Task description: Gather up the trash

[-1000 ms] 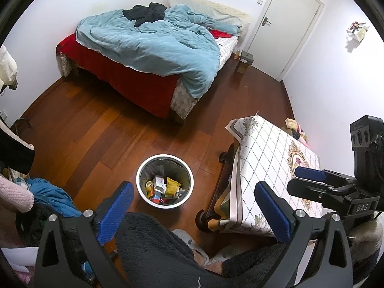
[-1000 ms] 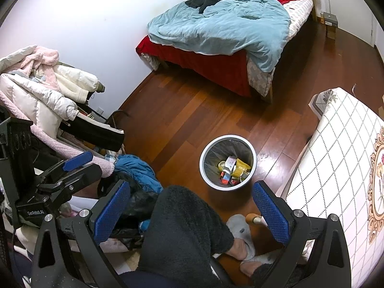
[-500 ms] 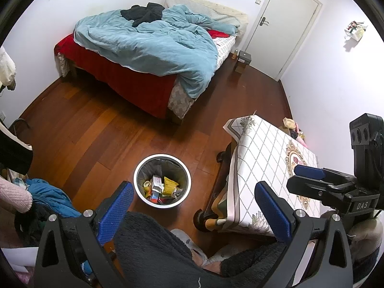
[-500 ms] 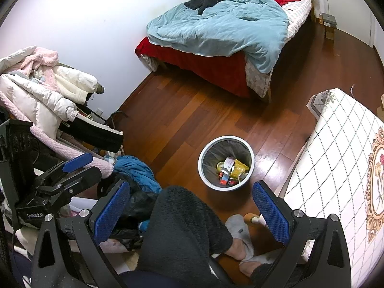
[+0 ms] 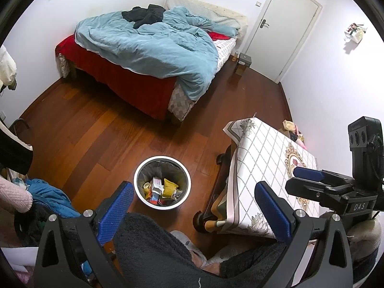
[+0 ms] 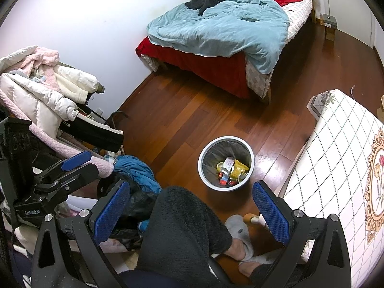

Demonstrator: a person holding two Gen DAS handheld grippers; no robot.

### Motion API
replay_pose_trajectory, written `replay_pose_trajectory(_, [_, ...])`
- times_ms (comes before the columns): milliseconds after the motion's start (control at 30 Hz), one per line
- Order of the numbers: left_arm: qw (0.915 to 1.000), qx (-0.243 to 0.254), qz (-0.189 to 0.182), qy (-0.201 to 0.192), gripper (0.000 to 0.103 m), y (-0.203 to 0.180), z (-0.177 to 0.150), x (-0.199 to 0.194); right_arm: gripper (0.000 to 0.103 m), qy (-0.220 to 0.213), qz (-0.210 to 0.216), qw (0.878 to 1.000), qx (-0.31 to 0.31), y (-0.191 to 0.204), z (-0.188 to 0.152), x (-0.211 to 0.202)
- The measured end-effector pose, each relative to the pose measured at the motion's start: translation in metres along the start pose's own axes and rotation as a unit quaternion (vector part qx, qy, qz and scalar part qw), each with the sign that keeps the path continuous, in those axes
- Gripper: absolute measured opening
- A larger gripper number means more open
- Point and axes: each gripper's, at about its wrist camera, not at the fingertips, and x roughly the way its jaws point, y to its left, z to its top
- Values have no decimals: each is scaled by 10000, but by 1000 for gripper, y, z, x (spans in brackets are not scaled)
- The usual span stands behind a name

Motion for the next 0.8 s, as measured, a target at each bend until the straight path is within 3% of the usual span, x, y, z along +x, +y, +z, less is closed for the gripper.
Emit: replay_pose_trajectory(800, [10000,-44,7,-25,103,3,0,-4,103,14,-1,10000,-20,2,0,0])
